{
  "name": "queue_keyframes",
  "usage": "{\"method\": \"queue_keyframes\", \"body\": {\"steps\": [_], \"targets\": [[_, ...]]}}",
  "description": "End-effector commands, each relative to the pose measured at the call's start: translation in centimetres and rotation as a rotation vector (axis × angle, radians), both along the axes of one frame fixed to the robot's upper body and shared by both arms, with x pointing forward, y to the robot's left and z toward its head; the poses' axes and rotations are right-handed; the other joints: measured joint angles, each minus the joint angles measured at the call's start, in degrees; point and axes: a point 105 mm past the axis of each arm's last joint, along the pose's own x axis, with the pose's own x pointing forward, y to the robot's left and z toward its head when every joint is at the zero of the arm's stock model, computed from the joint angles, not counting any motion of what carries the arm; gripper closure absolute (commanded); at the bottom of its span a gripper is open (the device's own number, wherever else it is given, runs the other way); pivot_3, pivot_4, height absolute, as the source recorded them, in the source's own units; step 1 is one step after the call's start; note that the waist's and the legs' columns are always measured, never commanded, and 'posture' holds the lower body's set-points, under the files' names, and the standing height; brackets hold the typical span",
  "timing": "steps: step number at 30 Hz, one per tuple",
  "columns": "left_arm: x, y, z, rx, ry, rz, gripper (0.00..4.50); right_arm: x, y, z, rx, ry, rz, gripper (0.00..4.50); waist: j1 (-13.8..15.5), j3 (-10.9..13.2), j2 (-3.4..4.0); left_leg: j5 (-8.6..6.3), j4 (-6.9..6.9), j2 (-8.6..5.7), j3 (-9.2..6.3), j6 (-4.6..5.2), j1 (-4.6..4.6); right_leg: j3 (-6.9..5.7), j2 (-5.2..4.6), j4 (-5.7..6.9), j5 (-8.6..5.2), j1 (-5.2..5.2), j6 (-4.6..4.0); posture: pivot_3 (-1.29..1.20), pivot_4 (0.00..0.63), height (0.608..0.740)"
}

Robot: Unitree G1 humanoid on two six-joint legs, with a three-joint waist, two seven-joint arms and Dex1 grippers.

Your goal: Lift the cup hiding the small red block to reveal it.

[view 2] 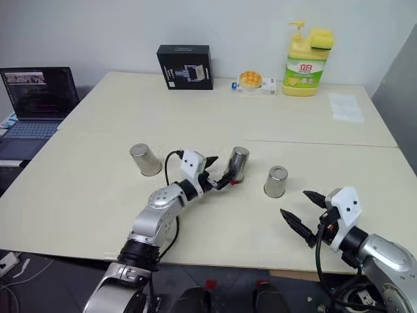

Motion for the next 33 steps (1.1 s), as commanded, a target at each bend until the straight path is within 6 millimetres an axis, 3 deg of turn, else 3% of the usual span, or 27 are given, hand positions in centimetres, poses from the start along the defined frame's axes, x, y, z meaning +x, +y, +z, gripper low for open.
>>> {"method": "queue_keyframes", "body": {"steps": [1,7,14,15,21,23,26,30,33], "targets": [[-0.2,-0.4,0.9,0.003,-0.045,-0.039,0.00,-0.3,-0.2,1.3,-0.005,-0.064,-0.013,0.06,0.0,0.0,0.00,0.00,-0.01,0.01,0.00,0.00,0.00,0.00,0.01,0.01,0.00,0.00,0.00,0.00,0.150,0.740],[-0.1,-0.2,0.4,0.017,-0.037,-0.040,0.00,-0.5,-0.1,1.2,-0.003,-0.064,-0.022,0.06,0.1,0.0,0.00,0.00,0.02,0.00,-0.08,0.00,0.00,0.00,-0.01,0.03,0.00,0.01,0.00,0.00,0.150,0.740],[0.7,-1.5,0.8,0.005,-0.067,-0.043,0.00,-0.6,0.0,1.1,-0.003,-0.064,-0.022,0.06,0.1,0.0,0.00,0.00,0.02,-0.03,-0.06,0.00,0.01,-0.02,-0.01,0.04,0.00,0.02,0.01,0.00,0.150,0.740],[0.9,-1.6,1.0,-0.005,-0.072,-0.036,0.38,-0.6,0.0,1.1,-0.002,-0.064,-0.023,0.00,0.1,0.0,0.00,0.00,0.03,-0.04,-0.06,0.00,0.00,-0.02,-0.01,0.03,0.01,0.03,0.01,0.00,0.150,0.740],[1.6,-1.7,1.4,-0.023,-0.087,-0.008,1.58,-0.6,0.0,1.0,0.000,-0.063,-0.027,0.00,0.0,0.0,0.00,0.00,0.00,-0.04,-0.04,0.00,0.00,-0.02,-0.01,0.03,0.00,0.01,0.01,0.00,0.150,0.740],[1.5,-1.3,2.2,-0.032,-0.110,0.013,1.78,-0.6,-0.1,1.0,0.000,-0.065,-0.031,0.00,0.0,0.0,0.00,0.00,0.00,-0.03,-0.06,0.00,0.00,-0.01,-0.01,0.03,0.00,0.01,0.01,0.00,0.150,0.740],[1.6,0.0,4.9,-0.062,-0.169,0.079,1.78,-0.7,-0.1,1.0,0.000,-0.066,-0.033,0.00,0.0,0.0,-0.01,0.00,0.01,-0.02,-0.10,0.00,0.00,0.00,-0.01,0.04,0.00,0.00,0.01,0.00,0.150,0.740],[2.2,3.0,8.5,-0.046,-0.246,0.252,1.78,-0.7,-0.1,1.0,0.002,-0.066,-0.037,0.00,0.0,0.0,-0.01,0.00,0.01,0.03,-0.18,0.00,0.00,-0.01,-0.01,0.04,0.00,0.00,0.01,0.00,0.150,0.740],[2.5,5.0,8.6,-0.051,-0.218,0.374,1.78,-0.5,0.0,1.0,0.003,-0.065,-0.034,0.00,0.1,0.0,0.00,0.00,0.01,0.03,-0.18,0.00,0.02,-0.01,-0.01,0.05,0.00,0.02,0.01,0.00,0.150,0.740]]}}
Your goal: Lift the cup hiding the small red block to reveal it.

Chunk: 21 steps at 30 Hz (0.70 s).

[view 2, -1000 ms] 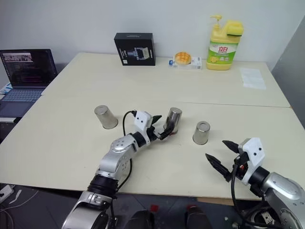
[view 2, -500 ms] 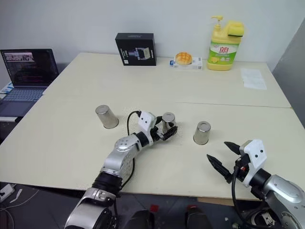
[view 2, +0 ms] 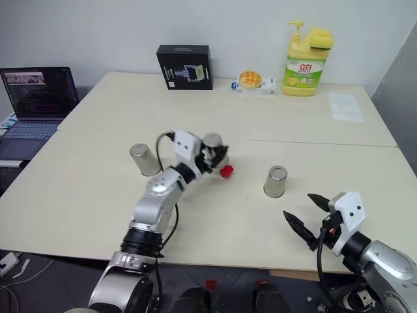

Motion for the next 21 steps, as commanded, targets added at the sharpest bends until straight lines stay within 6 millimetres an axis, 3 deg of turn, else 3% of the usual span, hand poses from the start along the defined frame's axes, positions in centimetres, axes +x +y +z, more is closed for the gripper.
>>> {"method": "queue_keyframes", "body": {"steps": [1,5,8,13,17,21], "targets": [[0.2,2.0,0.8,-0.031,0.006,0.132,1.78,0.0,0.5,1.2,-0.004,-0.056,0.019,0.00,0.1,0.0,0.00,0.00,0.00,0.00,0.00,0.00,0.01,0.00,0.00,0.00,0.00,0.01,0.00,0.00,0.150,0.740],[0.5,2.7,-2.8,-0.098,0.133,0.174,1.78,0.2,0.7,1.3,-0.005,-0.058,0.031,0.00,0.1,0.0,0.00,0.00,0.01,-0.05,0.00,-0.01,0.01,0.00,-0.07,-0.01,0.00,0.02,0.00,0.00,0.150,0.740],[0.8,2.7,-4.5,-0.150,0.190,0.165,1.78,0.3,0.7,1.4,-0.008,-0.060,0.032,0.00,0.2,0.0,0.00,0.01,0.02,-0.11,-0.01,-0.01,-0.01,-0.01,-0.08,-0.01,0.00,0.00,0.01,0.00,0.150,0.740],[1.0,3.1,-6.2,-0.097,0.205,0.188,1.78,0.2,0.7,1.4,-0.009,-0.058,0.028,0.00,0.2,0.0,-0.01,0.01,0.01,-0.13,0.03,-0.01,-0.02,-0.09,-0.08,0.00,0.00,0.02,0.00,0.00,0.150,0.740],[0.7,2.7,-6.2,-0.093,0.193,0.167,1.78,0.2,0.9,1.5,-0.005,-0.059,0.028,0.00,0.2,0.0,0.00,0.01,0.02,-0.13,0.03,-0.02,0.05,-0.06,-0.08,0.02,0.02,0.07,0.03,0.00,0.150,0.740],[0.7,2.4,-3.6,-0.064,0.115,0.152,1.78,0.3,0.8,1.5,-0.007,-0.057,0.025,0.00,0.1,0.0,-0.01,0.06,0.02,-0.13,0.05,-0.08,0.04,-0.06,-0.07,0.03,0.03,0.06,0.05,0.00,0.150,0.740]]}}
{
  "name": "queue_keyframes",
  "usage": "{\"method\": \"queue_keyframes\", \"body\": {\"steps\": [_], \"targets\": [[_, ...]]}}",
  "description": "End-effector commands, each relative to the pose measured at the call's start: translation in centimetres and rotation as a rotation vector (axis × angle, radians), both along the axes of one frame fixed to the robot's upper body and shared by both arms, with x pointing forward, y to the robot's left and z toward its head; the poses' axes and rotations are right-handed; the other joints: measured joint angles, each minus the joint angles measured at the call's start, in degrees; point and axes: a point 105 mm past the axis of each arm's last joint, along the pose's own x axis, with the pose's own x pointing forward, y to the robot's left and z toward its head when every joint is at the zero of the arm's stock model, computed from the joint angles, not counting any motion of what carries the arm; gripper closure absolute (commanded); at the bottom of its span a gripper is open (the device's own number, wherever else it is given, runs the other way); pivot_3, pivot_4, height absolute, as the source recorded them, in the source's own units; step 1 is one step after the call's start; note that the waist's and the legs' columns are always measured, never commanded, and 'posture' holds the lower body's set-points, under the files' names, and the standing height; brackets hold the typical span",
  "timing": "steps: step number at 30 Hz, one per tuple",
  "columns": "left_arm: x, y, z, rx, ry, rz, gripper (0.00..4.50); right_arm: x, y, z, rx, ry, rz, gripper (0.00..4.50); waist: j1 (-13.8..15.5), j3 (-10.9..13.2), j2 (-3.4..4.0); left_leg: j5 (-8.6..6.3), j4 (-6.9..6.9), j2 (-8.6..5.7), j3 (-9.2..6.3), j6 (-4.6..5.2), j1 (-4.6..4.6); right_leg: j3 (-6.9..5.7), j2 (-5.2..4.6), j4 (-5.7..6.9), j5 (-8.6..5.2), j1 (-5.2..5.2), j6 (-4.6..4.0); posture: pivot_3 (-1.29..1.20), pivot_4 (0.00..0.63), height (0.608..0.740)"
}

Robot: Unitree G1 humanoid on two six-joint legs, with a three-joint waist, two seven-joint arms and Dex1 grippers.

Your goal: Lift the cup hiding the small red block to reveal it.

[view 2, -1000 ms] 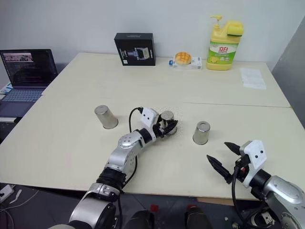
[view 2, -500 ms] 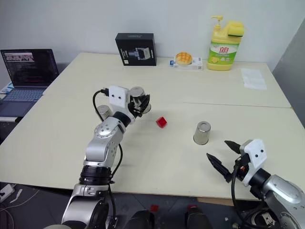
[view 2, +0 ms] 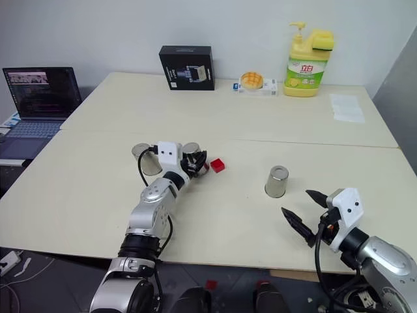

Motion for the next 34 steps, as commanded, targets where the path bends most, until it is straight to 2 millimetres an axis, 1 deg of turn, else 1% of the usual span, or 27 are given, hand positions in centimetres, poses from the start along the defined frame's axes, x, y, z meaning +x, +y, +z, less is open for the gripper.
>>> {"method": "queue_keyframes", "body": {"steps": [1,3,5,8,13,14,16,19,21,23,24,25,27,29,31,34], "targets": [[0.0,0.0,2.7,0.038,-0.082,0.002,1.78,-0.2,0.5,1.1,-0.001,-0.043,0.022,0.00,0.0,0.0,-0.01,0.00,0.00,0.00,0.01,0.00,-0.01,0.00,0.00,0.00,0.00,-0.01,0.00,0.00,0.150,0.740],[0.0,0.3,2.3,0.044,-0.065,0.011,1.08,-0.1,0.7,1.1,0.002,-0.045,0.025,0.00,0.0,0.0,-0.01,0.00,-0.01,0.00,-0.01,-0.01,-0.04,0.01,0.00,0.00,0.00,-0.03,0.00,0.00,0.150,0.740],[-0.1,0.6,1.7,0.051,-0.048,0.025,0.79,0.0,0.9,1.1,0.005,-0.047,0.028,0.00,0.0,0.0,0.00,0.00,-0.01,0.01,-0.02,-0.01,-0.04,0.01,0.00,-0.01,0.00,-0.03,0.00,0.00,0.150,0.740],[-0.3,1.2,1.3,0.037,-0.024,0.047,0.02,0.1,0.9,1.1,0.006,-0.048,0.030,0.00,0.0,0.0,0.00,0.00,-0.02,0.00,-0.05,-0.01,-0.05,0.01,-0.01,-0.01,0.00,-0.04,0.00,0.00,0.150,0.740],[-1.2,1.7,0.9,0.017,0.019,0.068,0.02,0.1,1.0,1.1,0.007,-0.045,0.028,0.00,0.0,0.0,0.00,0.00,-0.02,0.02,-0.09,-0.01,-0.05,0.01,-0.01,-0.01,0.00,-0.05,0.00,0.00,0.150,0.740],[-1.8,1.6,1.2,0.009,0.030,0.058,0.02,0.1,1.0,1.1,0.008,-0.044,0.027,0.00,0.0,0.0,0.00,0.00,-0.02,0.05,-0.10,-0.01,-0.05,0.01,-0.01,-0.01,0.00,-0.05,0.00,0.00,0.150,0.740],[-3.7,1.3,2.3,0.020,0.042,0.026,0.02,-0.1,0.9,0.8,0.008,-0.035,0.024,0.00,-0.1,0.0,-0.01,0.00,-0.02,0.15,-0.10,-0.01,-0.05,0.02,-0.01,-0.01,0.00,-0.05,0.00,0.00,0.150,0.740],[-6.8,1.8,2.8,0.064,0.110,0.014,0.02,-0.3,0.8,0.4,0.010,-0.023,0.023,0.00,-0.1,0.0,-0.01,0.00,-0.05,0.33,-0.10,-0.02,-0.10,0.05,-0.01,-0.02,-0.01,-0.09,-0.02,0.00,0.150,0.740],[-8.6,2.2,2.3,0.122,0.171,0.000,0.02,-0.3,0.7,0.3,0.013,-0.018,0.022,0.00,-0.3,0.0,0.00,0.00,-0.06,0.33,-0.08,-0.02,-0.08,0.06,-0.01,-0.02,-0.01,-0.09,-0.01,0.00,0.150,0.740],[-10.3,3.0,1.5,0.158,0.238,-0.008,0.02,-0.2,0.7,0.1,0.017,-0.014,0.024,0.00,-0.3,0.0,0.01,0.00,-0.06,0.32,-0.08,-0.02,-0.04,0.07,-0.01,0.01,-0.01,-0.07,-0.02,0.00,0.150,0.740],[-10.9,3.4,1.4,0.169,0.255,-0.023,0.02,-0.3,0.7,0.0,0.018,-0.011,0.026,0.00,-0.3,0.0,0.01,0.00,-0.05,0.31,-0.07,-0.02,-0.01,0.07,-0.01,0.02,-0.01,-0.05,-0.02,0.00,0.150,0.740],[-11.4,3.6,1.4,0.176,0.266,-0.035,0.02,-0.3,0.7,0.0,0.018,-0.010,0.027,0.00,-0.3,0.0,0.01,0.00,-0.05,0.31,-0.06,-0.02,0.02,0.07,-0.01,0.02,-0.01,-0.04,-0.01,0.00,0.150,0.740],[-12.4,3.7,2.3,0.158,0.249,-0.106,0.02,-0.3,0.5,-0.1,0.020,-0.005,0.027,0.00,-0.2,0.0,0.00,0.03,-0.04,0.30,-0.07,-0.06,0.02,0.06,0.02,0.01,-0.03,-0.04,-0.01,0.00,0.150,0.740],[-13.2,4.8,2.9,0.186,0.233,-0.146,0.02,-0.3,0.2,-0.1,0.018,-0.003,0.027,0.00,-0.2,0.0,-0.02,0.12,-0.03,0.29,-0.03,-0.19,0.01,0.01,0.05,0.01,-0.09,-0.04,0.09,0.00,0.150,0.740],[-13.6,6.0,3.3,0.225,0.219,-0.151,0.02,-0.2,-0.1,0.0,0.015,-0.003,0.027,0.00,-0.2,0.0,-0.01,0.15,-0.04,0.32,0.01,-0.25,0.04,0.00,0.12,0.00,-0.16,-0.02,0.18,0.00,0.150,0.740],[-14.0,6.7,3.6,0.220,0.204,-0.178,0.02,-0.1,-0.2,0.1,0.016,-0.005,0.030,0.00,-0.2,0.0,0.00,0.15,-0.06,0.33,0.02,-0.26,0.07,0.05,0.14,0.01,-0.17,-0.03,0.14,0.00,0.150,0.740]]}}
